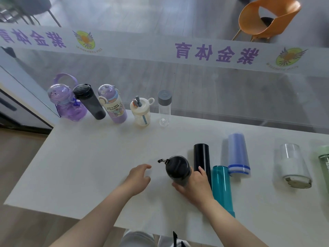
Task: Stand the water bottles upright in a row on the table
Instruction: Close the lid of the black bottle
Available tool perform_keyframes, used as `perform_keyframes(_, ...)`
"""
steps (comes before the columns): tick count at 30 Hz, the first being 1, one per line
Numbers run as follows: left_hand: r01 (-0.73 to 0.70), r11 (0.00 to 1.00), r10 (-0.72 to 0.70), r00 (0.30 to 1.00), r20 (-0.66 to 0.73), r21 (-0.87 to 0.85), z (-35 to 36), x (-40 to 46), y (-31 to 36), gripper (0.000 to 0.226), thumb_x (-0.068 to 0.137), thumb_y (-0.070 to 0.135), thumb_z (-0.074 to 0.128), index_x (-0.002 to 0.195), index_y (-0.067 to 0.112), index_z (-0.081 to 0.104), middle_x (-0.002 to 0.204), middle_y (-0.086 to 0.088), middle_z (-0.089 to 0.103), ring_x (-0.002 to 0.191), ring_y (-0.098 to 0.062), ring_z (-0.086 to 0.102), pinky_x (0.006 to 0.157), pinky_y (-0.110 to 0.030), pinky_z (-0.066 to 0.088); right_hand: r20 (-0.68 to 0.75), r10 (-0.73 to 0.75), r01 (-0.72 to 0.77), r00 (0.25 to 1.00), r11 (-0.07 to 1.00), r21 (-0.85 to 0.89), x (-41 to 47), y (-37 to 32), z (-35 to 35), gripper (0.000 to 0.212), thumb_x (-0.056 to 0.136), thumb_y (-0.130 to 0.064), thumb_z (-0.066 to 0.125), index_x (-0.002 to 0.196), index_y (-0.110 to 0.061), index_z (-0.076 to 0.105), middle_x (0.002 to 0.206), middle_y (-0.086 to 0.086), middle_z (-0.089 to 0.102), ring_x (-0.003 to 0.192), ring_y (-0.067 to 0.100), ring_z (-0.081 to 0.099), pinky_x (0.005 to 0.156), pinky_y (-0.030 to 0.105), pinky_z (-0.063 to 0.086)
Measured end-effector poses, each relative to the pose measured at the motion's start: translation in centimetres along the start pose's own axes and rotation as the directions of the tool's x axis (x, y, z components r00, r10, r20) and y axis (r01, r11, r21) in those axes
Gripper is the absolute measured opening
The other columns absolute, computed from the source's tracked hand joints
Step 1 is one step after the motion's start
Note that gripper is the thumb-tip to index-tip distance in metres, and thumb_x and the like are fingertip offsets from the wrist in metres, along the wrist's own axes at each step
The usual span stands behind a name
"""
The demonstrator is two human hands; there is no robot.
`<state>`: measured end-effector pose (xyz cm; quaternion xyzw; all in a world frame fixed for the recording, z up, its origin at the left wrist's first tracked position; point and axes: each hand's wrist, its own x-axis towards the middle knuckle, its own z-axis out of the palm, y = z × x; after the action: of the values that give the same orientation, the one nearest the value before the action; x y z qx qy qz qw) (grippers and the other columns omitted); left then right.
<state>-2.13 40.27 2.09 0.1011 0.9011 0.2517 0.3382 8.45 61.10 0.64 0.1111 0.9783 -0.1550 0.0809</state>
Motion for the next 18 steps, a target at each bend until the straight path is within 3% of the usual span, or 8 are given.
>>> perform_keyframes(3, 0.022, 0.971, -0.032, 0.999, 0.036, 0.238, 0.1, -0.1, -0.9, 0.064, 0.091, 0.029, 0.051, 0.149, 0.024, 0.025, 0.16, -0.003, 0.017, 0.147, -0.027, 0.013, 0.118, -0.041, 0.023, -0.059, 0.085, -0.084, 0.995, 0.996, 0.026, 0.2, -0.5, 0.3, 0.075, 0.07, -0.08, 0.032, 0.095, -0.016, 0.061, 0.066, -0.009, 0.046, 0.081, 0.018, 0.06, 0.113, 0.042, 0.028)
perform_keyframes(5, 0.046, 0.936, -0.076, 0.994, 0.074, 0.348, 0.4, -0.1, -1.6, 0.07, 0.09, 0.035, 0.05, 0.151, 0.027, 0.016, 0.162, -0.003, 0.002, 0.149, -0.028, 0.002, 0.118, -0.048, 0.02, -0.075, 0.102, -0.095, 0.992, 0.991, 0.09, 0.1, -0.9, 0.0, 0.074, 0.068, -0.08, 0.037, 0.089, -0.013, 0.058, 0.063, -0.011, 0.037, 0.081, 0.019, 0.059, 0.114, 0.042, 0.028)
perform_keyframes(8, 0.038, 0.904, -0.085, 0.992, 0.092, 0.426, 0.7, 0.0, -2.2, 0.072, 0.09, 0.037, 0.049, 0.152, 0.028, 0.013, 0.163, -0.004, -0.004, 0.149, -0.029, -0.001, 0.117, -0.05, 0.02, -0.031, 0.092, -0.082, 0.995, 0.968, 0.235, -0.2, -0.8, -0.3, 0.08, 0.067, -0.078, 0.045, 0.117, -0.016, 0.051, 0.093, -0.005, 0.06, 0.104, 0.018, 0.056, 0.118, 0.04, 0.018)
perform_keyframes(10, 0.032, 0.898, -0.076, 0.994, 0.083, 0.439, 0.8, 0.1, -2.4, 0.072, 0.09, 0.038, 0.049, 0.152, 0.027, 0.013, 0.163, -0.004, -0.004, 0.149, -0.029, -0.001, 0.118, -0.049, 0.021, -0.011, 0.088, -0.075, 0.996, 0.9, 0.429, -0.5, -0.6, -0.6, 0.092, 0.067, -0.073, 0.055, 0.138, -0.017, 0.036, 0.125, 0.0, 0.056, 0.123, 0.017, 0.047, 0.117, 0.036, 0.021)
perform_keyframes(12, 0.031, 0.897, -0.066, 0.996, 0.065, 0.44, 0.9, 0.1, -2.4, 0.072, 0.09, 0.037, 0.05, 0.152, 0.026, 0.014, 0.162, -0.004, -0.003, 0.149, -0.028, -0.001, 0.118, -0.048, 0.021, 0.008, 0.041, -0.037, 0.999, 0.782, 0.622, -0.7, -0.9, -1.3, 0.092, 0.071, -0.061, 0.067, 0.145, -0.028, 0.023, 0.141, -0.006, 0.045, 0.131, 0.01, 0.041, 0.111, 0.031, 0.033)
perform_keyframes(15, 0.028, 0.902, -0.055, 0.997, 0.049, 0.432, 1.0, 0.1, -2.5, 0.073, 0.09, 0.037, 0.05, 0.152, 0.025, 0.013, 0.162, -0.004, -0.002, 0.149, -0.028, -0.001, 0.119, -0.046, 0.02, -0.086, -0.052, 0.098, 0.995, 0.71, 0.698, -0.9, -1.7, -2.1, 0.075, 0.077, -0.035, 0.074, 0.139, -0.034, 0.032, 0.132, -0.016, 0.051, 0.119, 0.006, 0.052, 0.099, 0.024, 0.044)
perform_keyframes(18, 0.029, 0.897, -0.054, 0.998, 0.043, 0.441, 1.1, 0.2, -2.6, 0.075, 0.09, 0.038, 0.05, 0.152, 0.024, 0.01, 0.162, -0.004, -0.006, 0.15, -0.027, -0.002, 0.119, -0.045, 0.019, -0.146, -0.045, 0.134, 0.988, 0.709, 0.693, -1.2, -2.0, -2.3, 0.068, 0.075, -0.028, 0.076, 0.134, -0.032, 0.042, 0.121, -0.023, 0.051, 0.11, 0.007, 0.055, 0.093, 0.02, 0.045)
